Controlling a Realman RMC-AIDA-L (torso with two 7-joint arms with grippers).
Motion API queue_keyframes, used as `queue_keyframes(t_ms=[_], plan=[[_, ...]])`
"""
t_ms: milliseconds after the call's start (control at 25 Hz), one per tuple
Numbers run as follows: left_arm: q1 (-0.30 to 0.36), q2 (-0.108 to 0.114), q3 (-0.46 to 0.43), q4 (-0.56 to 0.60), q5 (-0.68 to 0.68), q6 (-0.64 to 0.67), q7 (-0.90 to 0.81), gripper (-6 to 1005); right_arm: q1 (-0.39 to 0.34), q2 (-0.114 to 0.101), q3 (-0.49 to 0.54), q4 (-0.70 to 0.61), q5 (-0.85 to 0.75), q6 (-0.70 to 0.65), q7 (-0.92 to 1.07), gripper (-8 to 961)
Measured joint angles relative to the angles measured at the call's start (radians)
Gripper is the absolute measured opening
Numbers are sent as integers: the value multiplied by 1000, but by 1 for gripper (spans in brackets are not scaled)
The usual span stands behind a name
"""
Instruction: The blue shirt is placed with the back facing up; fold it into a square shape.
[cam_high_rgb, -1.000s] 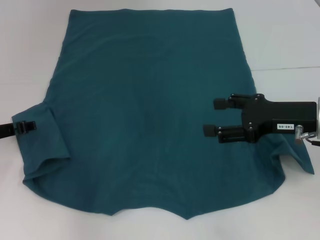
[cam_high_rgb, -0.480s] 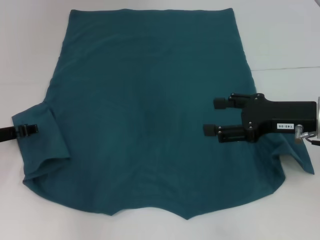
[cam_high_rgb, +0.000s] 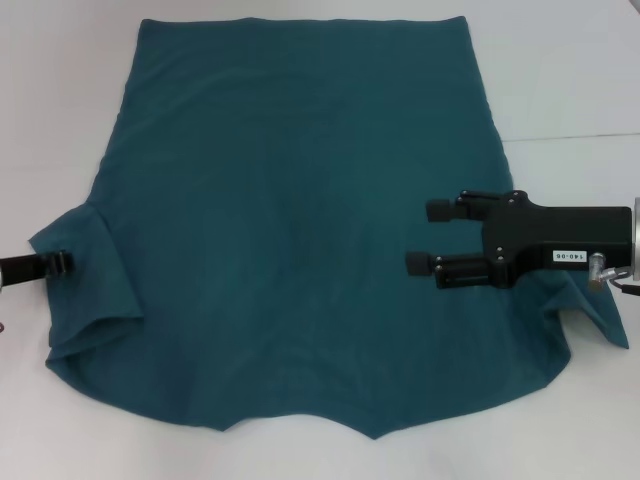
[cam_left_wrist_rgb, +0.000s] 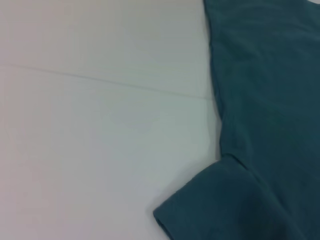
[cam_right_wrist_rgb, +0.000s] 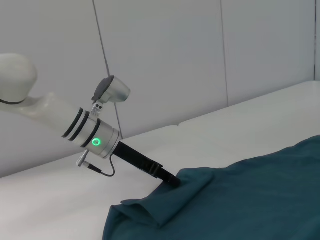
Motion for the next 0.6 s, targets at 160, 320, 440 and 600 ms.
queue_keyframes(t_ms=[160,320,440,600], plan=[[-3,0,0,-2,-2,-3,1,291,-1,0,0,2,0,2,-1,908],[-5,-3,0,-5,-2,-10,7,107,1,0,1,3,0,2,-1,908],[-5,-6,0,-5,-3,-16,9,88,2,0,0,5,1,3,-3,908],[-5,-15,0,7,-8,-28,19,63,4,0,3,13,1,4,-4,908]])
